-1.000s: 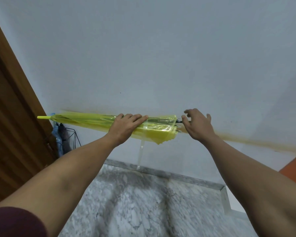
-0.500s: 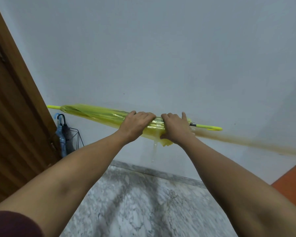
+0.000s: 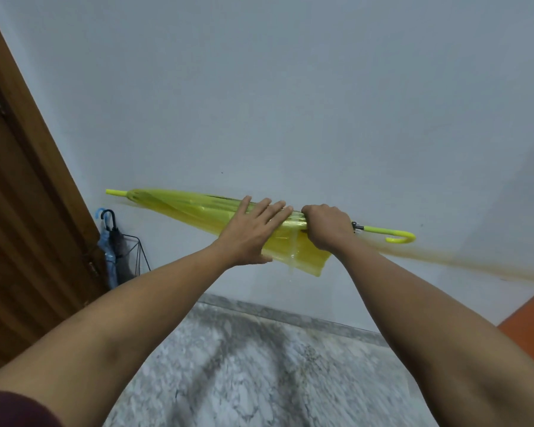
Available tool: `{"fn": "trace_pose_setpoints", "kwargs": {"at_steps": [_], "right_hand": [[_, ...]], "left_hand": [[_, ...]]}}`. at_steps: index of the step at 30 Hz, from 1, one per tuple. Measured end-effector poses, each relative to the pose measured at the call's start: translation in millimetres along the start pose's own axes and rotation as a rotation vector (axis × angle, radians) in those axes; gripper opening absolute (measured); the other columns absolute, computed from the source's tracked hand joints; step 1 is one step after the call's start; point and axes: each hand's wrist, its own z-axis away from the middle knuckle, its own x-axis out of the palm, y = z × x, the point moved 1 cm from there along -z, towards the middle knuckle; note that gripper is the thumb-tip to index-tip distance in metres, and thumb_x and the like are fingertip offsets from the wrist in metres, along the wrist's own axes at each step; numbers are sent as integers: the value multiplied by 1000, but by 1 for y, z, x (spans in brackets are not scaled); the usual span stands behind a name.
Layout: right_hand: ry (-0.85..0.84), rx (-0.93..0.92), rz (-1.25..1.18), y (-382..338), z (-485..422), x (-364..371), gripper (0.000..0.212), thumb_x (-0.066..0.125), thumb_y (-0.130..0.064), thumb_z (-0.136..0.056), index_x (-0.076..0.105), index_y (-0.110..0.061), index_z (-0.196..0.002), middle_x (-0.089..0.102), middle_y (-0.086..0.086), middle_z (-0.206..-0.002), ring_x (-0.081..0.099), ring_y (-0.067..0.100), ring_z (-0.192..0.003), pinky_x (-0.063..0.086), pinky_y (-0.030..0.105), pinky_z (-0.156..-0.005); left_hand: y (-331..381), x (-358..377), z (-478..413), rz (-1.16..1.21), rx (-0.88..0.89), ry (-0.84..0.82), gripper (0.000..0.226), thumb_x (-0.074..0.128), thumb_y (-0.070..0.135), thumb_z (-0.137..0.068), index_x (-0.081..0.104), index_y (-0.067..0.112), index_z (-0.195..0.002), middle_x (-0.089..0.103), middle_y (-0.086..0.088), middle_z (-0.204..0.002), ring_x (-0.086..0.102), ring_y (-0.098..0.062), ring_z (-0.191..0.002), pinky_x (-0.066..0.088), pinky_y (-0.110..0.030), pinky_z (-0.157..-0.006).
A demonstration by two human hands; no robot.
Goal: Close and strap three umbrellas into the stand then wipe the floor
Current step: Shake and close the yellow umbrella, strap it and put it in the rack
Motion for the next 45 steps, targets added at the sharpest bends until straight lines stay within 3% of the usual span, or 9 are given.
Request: {"fn": "trace_pose_setpoints", "kwargs": {"at_steps": [5,10,13,16,19,24,30,36,45], "right_hand": [[-110,-38,-122,2,-5,-3,17,66,-31,-87,61,-25,-103,65,4,-104,61,31,-98,41,33,-69],[-180,-44,-243,4,-8,-1,12,67,-29,-79,61,-26,-89,64,-1,-89,63,27,-89,46,33,-65],[-176,-38,-296,0,-7,-2,37,64,-30,-74,61,-31,-111,66,-4,-102,62,25,-99,50,40,-81],[-179,-83,-111,-6,-5,-4,67,61,-39,-73,45,-27,-137,58,-5,-126,51,23,-121,25,63,-107],[-126,-134,43,-13,0,-4,87,58,-56,-69,34,-20,-145,48,0,-138,37,25,-133,-2,74,-106],[-13,-88,203,-25,7,13,115,70,-71,-57,27,-12,-146,48,3,-134,37,29,-132,-5,76,-104],[167,0,269,-21,16,27,78,78,-19,-62,43,-10,-132,56,7,-115,45,34,-125,4,72,-108],[194,-32,224,-13,17,35,31,64,3,-66,55,-12,-91,60,7,-81,59,33,-78,40,55,-101],[-117,56,49,-9,-8,4,20,52,-5,-78,50,-19,-93,61,3,-94,52,28,-77,37,32,-69]], "left_hand": [[2,5,-2,-67,-110,-6,123,81,24,-68,-8,26,-153,15,-4,-160,23,-35,-142,20,-62,-110],[-1,7,-4,-77,-103,25,99,69,6,-68,17,21,-151,46,-4,-139,52,-27,-116,42,-48,-86],[-5,8,-5,-29,-100,43,89,69,0,-62,34,22,-141,57,-1,-123,60,-25,-95,45,-41,-73],[-6,8,-6,24,-131,31,87,68,-4,-61,39,24,-139,59,1,-123,62,-24,-92,44,-39,-69],[-7,4,-7,51,-158,24,89,68,-2,-64,37,25,-142,56,0,-130,61,-24,-99,44,-38,-70],[-9,-1,-10,121,-203,32,90,62,-4,-71,31,29,-148,50,-2,-138,57,-28,-108,45,-40,-71],[-15,-9,-18,370,-131,-16,78,51,5,-79,33,39,-146,61,7,-119,59,-22,-103,42,-34,-76],[-17,-9,-22,596,-138,-276,76,49,8,-78,36,48,-141,63,5,-123,59,-24,-105,49,-34,-80],[1,7,-5,-10,-24,82,98,78,45,-64,30,18,-146,42,-1,-145,44,-26,-128,26,-61,-107]]}}
